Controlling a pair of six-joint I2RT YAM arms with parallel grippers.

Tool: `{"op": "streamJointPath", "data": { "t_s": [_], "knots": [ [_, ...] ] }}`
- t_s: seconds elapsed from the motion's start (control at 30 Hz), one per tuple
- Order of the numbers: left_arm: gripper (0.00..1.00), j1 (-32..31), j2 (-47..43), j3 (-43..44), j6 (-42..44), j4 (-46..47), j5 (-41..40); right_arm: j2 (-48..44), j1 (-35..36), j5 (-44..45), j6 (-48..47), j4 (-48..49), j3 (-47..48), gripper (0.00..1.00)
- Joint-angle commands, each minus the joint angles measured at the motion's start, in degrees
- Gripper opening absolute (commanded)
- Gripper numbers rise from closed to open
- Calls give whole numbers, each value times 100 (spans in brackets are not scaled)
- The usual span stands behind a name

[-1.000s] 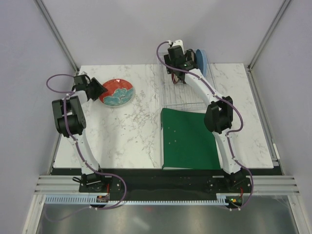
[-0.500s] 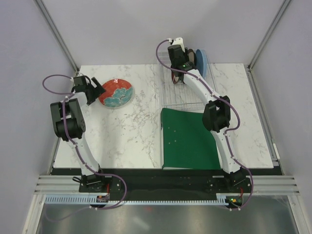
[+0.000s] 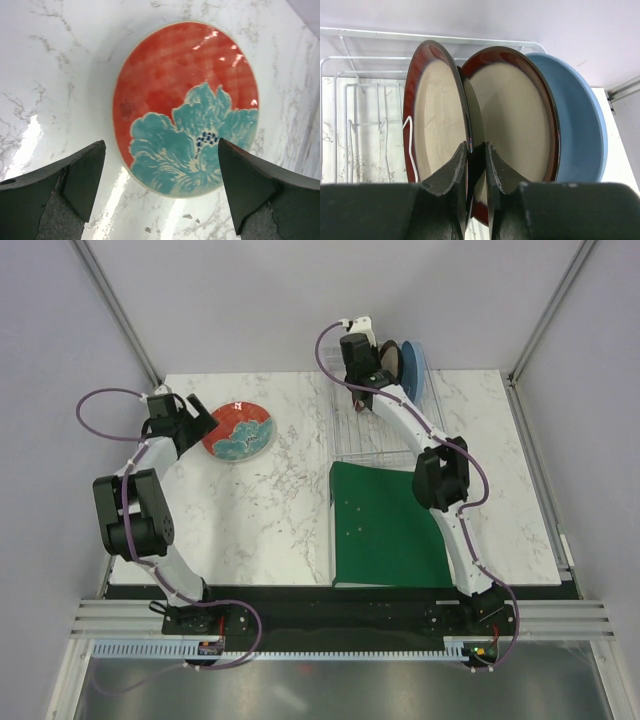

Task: Unload the plates from the dish rack

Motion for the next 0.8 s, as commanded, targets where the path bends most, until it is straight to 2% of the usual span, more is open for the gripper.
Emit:
{"op": "streamJointPath", "data": {
  "t_s": [0.0, 0.17, 0.33, 0.57, 0.77],
  "knots": [
    [100, -326, -566, -97, 162, -80, -22, 120, 50, 360, -406, 763, -162, 0],
    [100, -590, -927, -124, 197, -221, -127, 15, 252, 1265, -1013, 1632, -251, 0],
    [100, -704, -1033, -71, 189, -282, -66, -64, 454, 2020, -2161, 2676, -347, 0],
    [100, -872, -1103, -79, 197, -335, -83, -170, 507, 2355, -2823, 3355, -382, 0],
    [100, -968, -1077, -62, 197, -362, -83, -258, 490, 2417, -2991, 3523, -383, 0]
  ]
}}
